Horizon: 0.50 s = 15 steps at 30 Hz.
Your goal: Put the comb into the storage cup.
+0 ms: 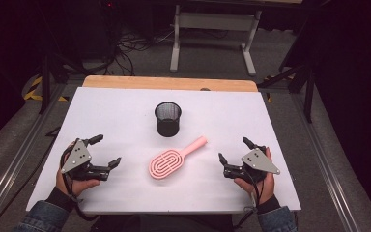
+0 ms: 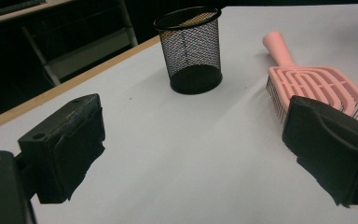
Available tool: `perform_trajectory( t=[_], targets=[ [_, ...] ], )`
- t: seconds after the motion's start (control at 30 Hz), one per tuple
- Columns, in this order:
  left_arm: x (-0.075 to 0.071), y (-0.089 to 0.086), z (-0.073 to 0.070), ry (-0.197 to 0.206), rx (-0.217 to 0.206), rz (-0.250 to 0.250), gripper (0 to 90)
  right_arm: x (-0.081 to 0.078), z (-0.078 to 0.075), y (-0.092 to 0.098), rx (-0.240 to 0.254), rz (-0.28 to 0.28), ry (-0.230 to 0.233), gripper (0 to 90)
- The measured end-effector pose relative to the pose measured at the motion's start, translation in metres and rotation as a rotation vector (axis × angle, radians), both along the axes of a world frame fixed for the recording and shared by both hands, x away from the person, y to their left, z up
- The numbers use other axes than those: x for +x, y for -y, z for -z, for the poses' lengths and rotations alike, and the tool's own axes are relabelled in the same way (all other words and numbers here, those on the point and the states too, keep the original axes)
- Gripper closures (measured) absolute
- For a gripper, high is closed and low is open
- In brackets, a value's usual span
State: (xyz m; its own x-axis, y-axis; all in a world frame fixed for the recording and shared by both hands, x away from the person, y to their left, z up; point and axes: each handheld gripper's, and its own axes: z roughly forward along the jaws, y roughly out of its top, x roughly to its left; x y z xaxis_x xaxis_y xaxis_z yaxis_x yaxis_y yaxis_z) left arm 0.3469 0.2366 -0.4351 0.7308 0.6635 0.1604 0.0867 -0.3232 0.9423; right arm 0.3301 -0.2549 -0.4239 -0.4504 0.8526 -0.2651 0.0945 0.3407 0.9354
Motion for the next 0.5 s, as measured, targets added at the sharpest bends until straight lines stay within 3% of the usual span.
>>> perform_trajectory(
  t=[0.4, 0.5],
  targets=[
    [-0.0017, -0.0013, 0.0006, 0.004, 0.010, 0.018, 7.8, 0.0033, -0.0006, -0.0025, -0.005, 0.004, -0.013, 6.8],
    [-0.0009, -0.0008, 0.0017, -0.003, 0.016, 0.019, 7.8, 0.0077, -0.0028, -0.0042, -0.008, 0.015, -0.028, 11.8]
  ],
)
